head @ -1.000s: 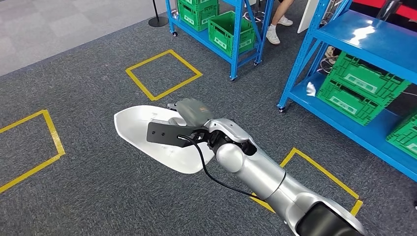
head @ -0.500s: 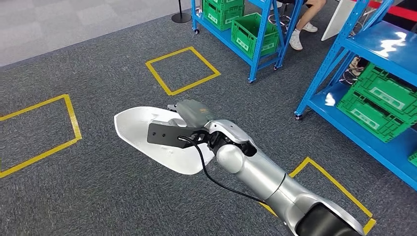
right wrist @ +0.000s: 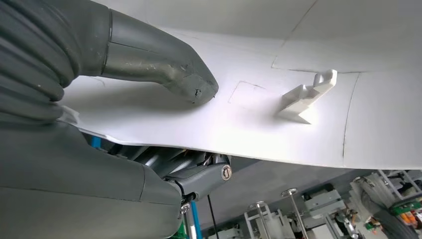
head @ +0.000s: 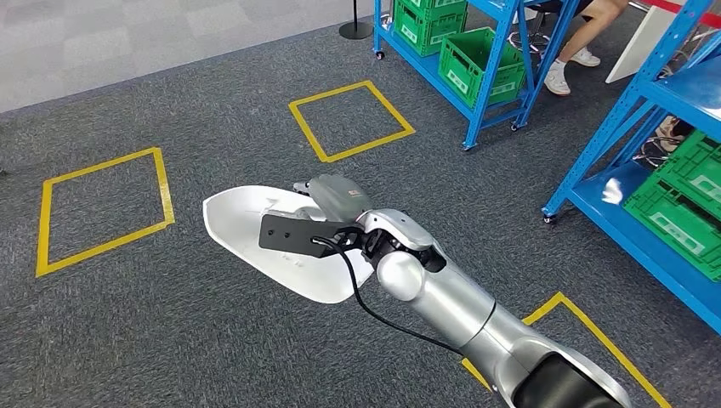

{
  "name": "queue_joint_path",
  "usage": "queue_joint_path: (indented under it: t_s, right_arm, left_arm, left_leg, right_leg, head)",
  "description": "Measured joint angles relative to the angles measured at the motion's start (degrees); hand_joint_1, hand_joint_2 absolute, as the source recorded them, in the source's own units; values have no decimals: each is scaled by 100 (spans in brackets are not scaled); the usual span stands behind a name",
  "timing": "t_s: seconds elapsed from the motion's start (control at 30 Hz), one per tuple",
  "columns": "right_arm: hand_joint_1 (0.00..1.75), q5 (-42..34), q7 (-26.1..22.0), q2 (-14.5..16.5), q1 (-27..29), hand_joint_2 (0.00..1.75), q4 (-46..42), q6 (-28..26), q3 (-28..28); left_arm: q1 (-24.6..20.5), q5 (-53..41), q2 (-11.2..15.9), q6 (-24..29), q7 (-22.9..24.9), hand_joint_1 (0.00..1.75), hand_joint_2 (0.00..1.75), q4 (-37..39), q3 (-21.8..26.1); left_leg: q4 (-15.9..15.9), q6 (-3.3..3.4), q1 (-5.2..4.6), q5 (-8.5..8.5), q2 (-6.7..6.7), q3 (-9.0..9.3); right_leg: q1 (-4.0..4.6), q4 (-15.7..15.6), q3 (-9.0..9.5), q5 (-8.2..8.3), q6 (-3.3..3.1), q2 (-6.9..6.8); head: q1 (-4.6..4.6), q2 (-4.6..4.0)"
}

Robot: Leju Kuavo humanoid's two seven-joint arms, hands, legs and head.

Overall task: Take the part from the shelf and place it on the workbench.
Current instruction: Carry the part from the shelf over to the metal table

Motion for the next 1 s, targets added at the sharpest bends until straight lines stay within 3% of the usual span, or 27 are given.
queue_joint_path:
  t_s: [0.07, 0.13, 0.17, 0.2, 0.23, 0.3, 0.37, 0.47, 0.5, 0.57, 0.63, 0.67, 0.7, 0.73, 0.77, 0.83, 0.9, 0.93, 1.0]
  right_arm:
    - [175, 1, -4, 1, 3, 175, 0, 0, 0]
    - [175, 1, -5, -5, 23, 175, 2, 1, -1]
    - [175, 1, -5, -7, 36, 175, 4, 2, -1]
    - [175, 1, -5, -8, 44, 175, 5, 2, -1]
    - [175, 2, -7, -9, 47, 175, 7, 2, -1]
    - [175, 2, -15, -9, 45, 175, 7, 1, -1]
    - [175, 1, -20, -11, 44, 175, 7, -1, -2]
    - [175, 1, -22, -13, 41, 175, 6, -4, -3]
    - [175, 1, -26, -13, 36, 175, 5, -6, -3]
    - [175, 1, -33, -17, 31, 175, 5, -9, -3]
    - [175, 1, -40, -31, 48, 175, 13, -6, -3]
    - [175, 2, -48, -37, 62, 175, 21, -1, -3]
    - [175, 2, -59, -40, 71, 175, 32, 5, -3]
    - [175, 2, -73, -41, 71, 175, 42, 11, -2]
    - [175, 2, -88, -39, 59, 175, 48, 16, -1]
    - [175, 1, -117, -28, 14, 175, 54, 26, 3]
    - [175, 0, -137, -9, -18, 175, 63, 49, 8]
    - [175, -1, -142, 10, -26, 175, 67, 66, 11]
    - [175, -2, -148, 64, -41, 175, 73, 90, 16]
  left_arm:
    - [-4, 0, 4, 0, 0, 0, 175, 0, 0]
    - [-4, -6, 4, 0, 0, 0, 175, 0, 0]
    - [-3, -12, 4, 0, 0, 0, 175, 0, 0]
    - [-2, -22, 5, 0, 0, 0, 175, 0, 0]
    - [-1, -34, 5, 0, 1, 0, 175, 0, 0]
    - [0, -55, 7, 0, 7, 0, 175, 0, -1]
    - [3, -66, 7, 0, 15, 0, 175, 0, -2]
    - [7, -69, 2, 0, 20, 0, 175, 2, -2]
    - [7, -68, -2, 0, 21, 0, 175, 2, -2]
    - [4, -68, -10, 0, 25, 0, 175, 2, -2]
    - [1, -61, -18, 0, 27, 0, 175, 2, -2]
    - [2, -54, -21, 0, 26, 0, 175, 2, -2]
    - [3, -41, -25, 0, 26, 0, 175, 2, -2]
    - [4, -23, -28, 0, 24, 0, 175, 2, -1]
    - [5, -3, -33, 0, 19, 0, 175, 2, 2]
    - [4, 35, -42, 0, 2, 0, 175, 0, 11]
    - [10, 52, -46, 0, -12, 0, 175, -1, 17]
    - [17, 54, -48, 0, -15, 0, 175, -1, 19]
    - [34, 55, -52, 0, -15, 0, 175, 0, 21]
  left_leg:
    - [534, -27, -8, -295, 237, -245]
    - [1252, -47, -5, -601, 310, -575]
    - [1433, -52, -4, -631, 317, -655]
    - [1410, -50, -4, -560, 325, -634]
    - [1162, -43, -5, -399, 353, -499]
    - [381, -3, -29, -82, 542, -83]
    - [-66, 72, -64, 22, 678, 141]
    - [-114, 175, -67, 43, 558, 136]
    - [-129, 208, -55, 60, 511, 140]
    - [-152, 264, -27, 88, 427, 145]
    - [-145, 289, -21, 95, 333, 126]
    - [-138, 292, -21, 96, 277, 117]
    - [-128, 291, -20, 97, 218, 110]
    - [-115, 286, -19, 97, 157, 106]
    - [-99, 274, -16, 95, 99, 104]
    - [-66, 221, -20, 88, -1, 83]
    - [-69, 140, -19, 96, -79, 55]
    - [-86, 96, -14, 108, -117, 44]
    - [-58, 29, -7, 85, -40, 9]
  right_leg:
    - [2, -31, 12, 12, -55, -92]
    - [21, -29, 10, 3, -81, -190]
    - [29, -26, 10, -2, -86, -243]
    - [35, -21, 10, -7, -88, -291]
    - [38, -15, 13, -14, -86, -337]
    - [58, 0, 22, -34, -61, -414]
    - [89, 11, 24, -46, -12, -481]
    - [90, 23, 28, -67, 73, -571]
    - [79, 101, 1, -127, 108, -514]
    - [49, 572, -211, -395, 177, -300]
    - [33, 1306, -576, -706, 212, -156]
    - [27, 1545, -705, -755, 217, -138]
    - [21, 1578, -734, -696, 216, -129]
    - [12, 1393, -650, -544, 210, -113]
    - [2, 1026, -468, -337, 200, -67]
    - [-13, 332, -126, -98, 177, 95]
    - [1, 92, -20, -81, 136, 157]
    - [11, 75, -15, -64, 101, 114]
    - [6, 30, 10, -28, 15, 32]
  head:
    - [-15, 0]
    - [-19, 0]
    - [-19, 0]
    - [-19, 0]
    - [-19, 0]
    - [-21, 0]
    - [-15, 0]
    - [-11, 0]
    - [-8, 0]
    - [-1, 0]
    - [4, 0]
    - [4, 0]
    - [5, 0]
    - [4, 0]
    - [4, 0]
    - [2, 0]
    - [0, 0]
    - [1, 0]
    - [-10, 0]
